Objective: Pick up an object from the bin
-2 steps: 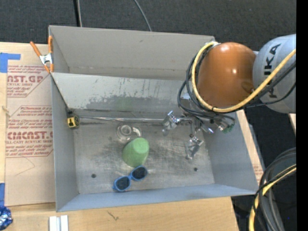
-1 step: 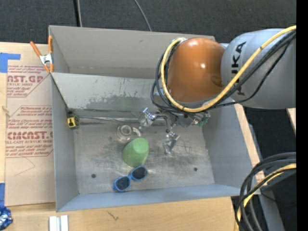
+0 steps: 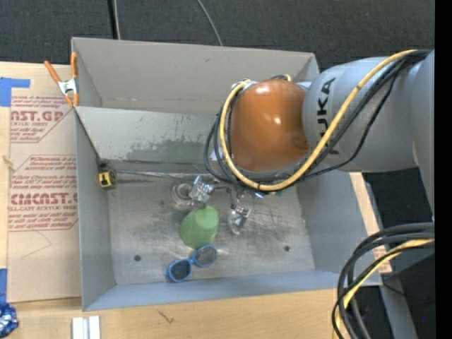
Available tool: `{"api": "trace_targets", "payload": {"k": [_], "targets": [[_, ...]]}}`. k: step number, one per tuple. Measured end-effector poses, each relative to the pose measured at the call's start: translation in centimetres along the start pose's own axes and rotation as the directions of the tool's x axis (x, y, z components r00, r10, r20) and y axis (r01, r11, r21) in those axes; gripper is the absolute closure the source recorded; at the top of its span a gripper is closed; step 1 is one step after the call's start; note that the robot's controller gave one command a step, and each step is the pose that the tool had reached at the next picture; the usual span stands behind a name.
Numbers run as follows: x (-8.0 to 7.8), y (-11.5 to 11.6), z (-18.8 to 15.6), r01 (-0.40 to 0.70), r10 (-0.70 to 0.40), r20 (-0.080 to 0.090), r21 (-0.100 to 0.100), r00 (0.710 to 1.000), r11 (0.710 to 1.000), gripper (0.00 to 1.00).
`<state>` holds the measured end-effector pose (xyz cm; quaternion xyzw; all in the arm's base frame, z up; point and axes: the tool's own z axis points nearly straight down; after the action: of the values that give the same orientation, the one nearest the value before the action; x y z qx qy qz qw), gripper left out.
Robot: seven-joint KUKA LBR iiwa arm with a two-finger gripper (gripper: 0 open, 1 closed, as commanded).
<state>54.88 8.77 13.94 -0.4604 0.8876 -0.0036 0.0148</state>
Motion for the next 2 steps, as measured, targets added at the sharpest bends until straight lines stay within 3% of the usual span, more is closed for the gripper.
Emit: {"api": "trace_targets", "payload": {"k": [1,2], "targets": [[-0.5,0.1,0.6,-0.003,0.003,0.005,0.003,1.000,1.000,0.00],[-0.5,0.2,2.9,0.002,-0.002,-0.019,-0.020,1.000,1.000,0.00]]}}
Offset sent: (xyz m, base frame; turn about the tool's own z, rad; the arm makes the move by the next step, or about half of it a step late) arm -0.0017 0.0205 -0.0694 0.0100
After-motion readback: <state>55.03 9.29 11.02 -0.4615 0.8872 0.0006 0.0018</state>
